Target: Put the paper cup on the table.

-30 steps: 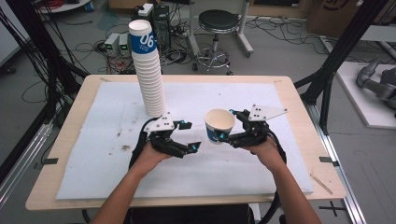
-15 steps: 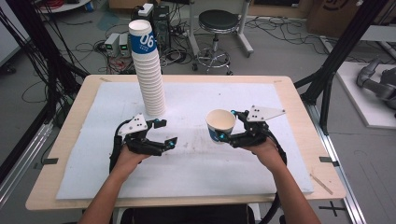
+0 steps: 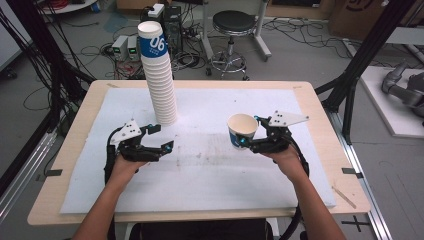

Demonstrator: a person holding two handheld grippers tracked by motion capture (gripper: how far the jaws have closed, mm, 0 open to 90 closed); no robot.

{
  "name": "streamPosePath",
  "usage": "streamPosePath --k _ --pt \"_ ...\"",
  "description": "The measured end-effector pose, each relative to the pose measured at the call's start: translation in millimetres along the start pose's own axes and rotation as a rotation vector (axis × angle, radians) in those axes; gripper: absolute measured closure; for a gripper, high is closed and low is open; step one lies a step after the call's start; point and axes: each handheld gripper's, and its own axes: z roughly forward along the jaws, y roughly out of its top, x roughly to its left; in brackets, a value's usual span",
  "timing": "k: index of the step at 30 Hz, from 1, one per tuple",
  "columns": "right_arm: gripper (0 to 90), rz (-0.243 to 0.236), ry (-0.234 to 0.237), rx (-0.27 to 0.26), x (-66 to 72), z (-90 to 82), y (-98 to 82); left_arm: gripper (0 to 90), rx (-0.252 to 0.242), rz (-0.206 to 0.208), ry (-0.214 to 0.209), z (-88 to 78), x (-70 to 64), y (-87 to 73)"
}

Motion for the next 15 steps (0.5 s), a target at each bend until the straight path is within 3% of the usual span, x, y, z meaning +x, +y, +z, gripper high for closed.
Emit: streamPosePath --k 6,13,15 --pt "24.9 0.026 -0.111 0.009 -20.3 -0.8 -7.2 17.5 -0.021 -0.024 0.052 -13.5 9.1 -4.4" --pt "24.8 0.108 -0.262 0.053 -45.7 5.8 -25.3 17.5 -0.023 -0.045 0.080 -17.1 14.9 -8.3" --pt "24.8 0.148 -0.287 0.066 -53.8 9.5 -31.9 17.5 -0.019 -0.050 0.082 -16.8 15.6 -9.3"
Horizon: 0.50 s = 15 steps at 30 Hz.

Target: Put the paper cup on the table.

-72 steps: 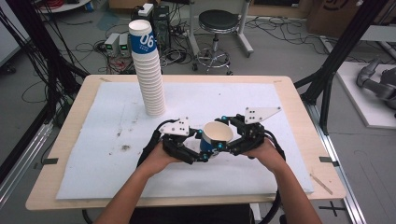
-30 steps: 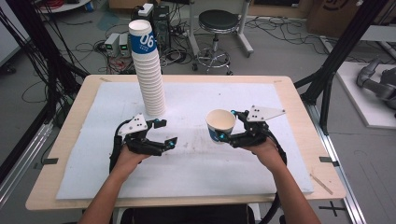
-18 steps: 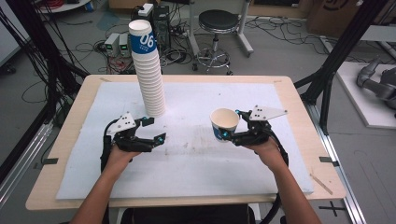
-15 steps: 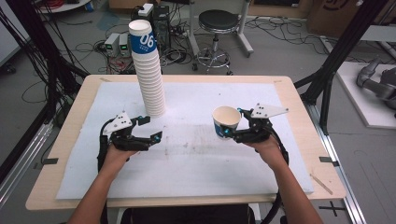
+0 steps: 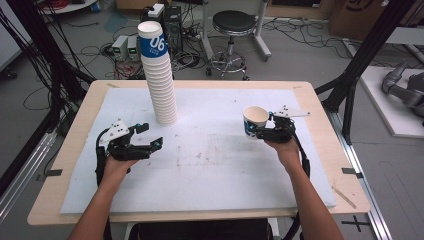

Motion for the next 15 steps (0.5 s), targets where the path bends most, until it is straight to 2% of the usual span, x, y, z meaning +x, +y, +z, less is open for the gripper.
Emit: streamPosePath --k 2,6,10,12,15 --pt "24.8 0.020 -0.015 0.018 -4.8 6.3 -4.7 17.6 0.009 0.000 0.000 0.3 0.1 -0.5" --pt "24.8 0.042 -0.010 0.041 -6.5 15.6 -12.0 17.8 0.012 -0.001 -0.002 0.8 -0.2 -0.7" --pt "24.1 0.032 -0.006 0.076 -4.8 20.9 -19.6 17.8 0.014 -0.003 0.000 1.5 0.0 -1.1" --pt "24.0 0.036 -0.009 0.058 -4.9 20.1 -22.4 17.8 0.017 -0.003 -0.001 1.6 0.1 -1.2" --pt "23.6 0.045 -0.005 0.061 -5.3 17.7 -24.1 17.8 0.018 -0.003 0.000 1.7 0.4 -1.2"
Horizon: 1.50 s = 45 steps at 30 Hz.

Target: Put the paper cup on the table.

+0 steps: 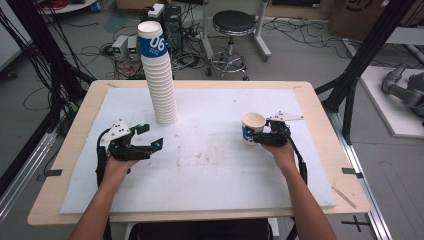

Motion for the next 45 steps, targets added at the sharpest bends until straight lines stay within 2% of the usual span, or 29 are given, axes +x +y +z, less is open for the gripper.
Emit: streamPosePath --k 13,16,18,23,28,32,35,37,41,45 --pt "20.5 -0.023 0.002 0.009 2.4 -12.6 -10.4 18.1 0.018 0.000 -0.001 1.3 -0.7 -0.7" --pt "19.2 -0.011 0.004 0.022 1.9 -15.0 -12.4 18.2 0.017 -0.004 -0.002 1.2 -1.3 -1.9" --pt "18.5 0.001 0.016 0.037 0.4 -16.8 -14.1 18.5 0.023 -0.006 -0.003 1.6 -1.4 -3.2" --pt "18.5 0.000 0.009 0.066 -1.1 -21.6 -17.7 18.5 0.020 -0.009 -0.002 1.7 -1.6 -3.5" --pt "18.5 -0.022 -0.004 0.103 -1.1 -31.0 -22.1 18.5 0.020 -0.008 0.003 1.4 -1.1 -3.4" --pt "18.5 -0.029 0.003 0.132 0.1 -40.5 -24.5 18.5 0.019 -0.014 0.001 2.0 -0.7 -4.1" --pt "18.5 -0.043 0.027 0.110 1.1 -49.8 -26.2 18.5 0.015 -0.013 0.003 1.4 -0.1 -3.9" --pt "18.5 -0.042 0.026 0.095 0.0 -55.7 -26.2 18.5 0.007 -0.018 0.005 0.8 0.5 -3.7" --pt "18.5 -0.006 0.022 0.032 -2.2 -68.2 -21.4 18.5 -0.009 -0.023 0.005 0.2 1.0 -3.4" --pt "18.5 -0.053 -0.021 -0.018 1.2 -82.6 -12.5 18.5 -0.027 -0.030 0.001 0.0 1.2 -2.7"
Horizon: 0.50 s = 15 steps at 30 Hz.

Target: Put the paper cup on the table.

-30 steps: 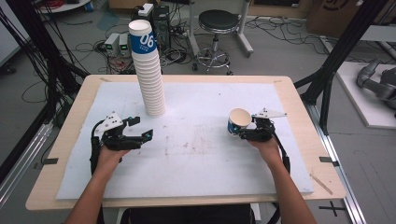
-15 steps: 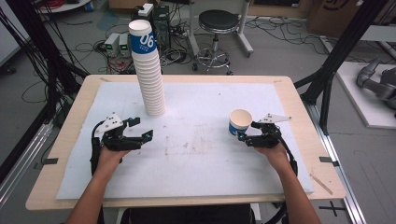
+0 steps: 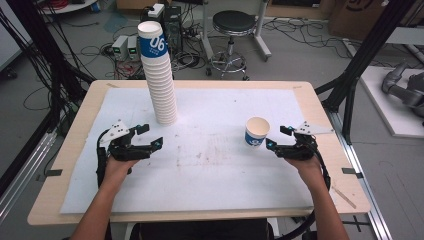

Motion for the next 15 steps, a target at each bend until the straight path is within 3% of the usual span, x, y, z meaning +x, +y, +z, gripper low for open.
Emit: streamPosePath --k 6,15 --pt "18.5 -0.030 -0.009 -0.043 4.2 -15.2 5.9 18.5 -0.012 -0.008 -0.003 0.5 -0.4 0.2" --pt "18.5 -0.037 -0.013 -0.051 7.1 -17.9 5.9 18.5 -0.008 -0.001 -0.001 -0.3 -2.2 0.3"
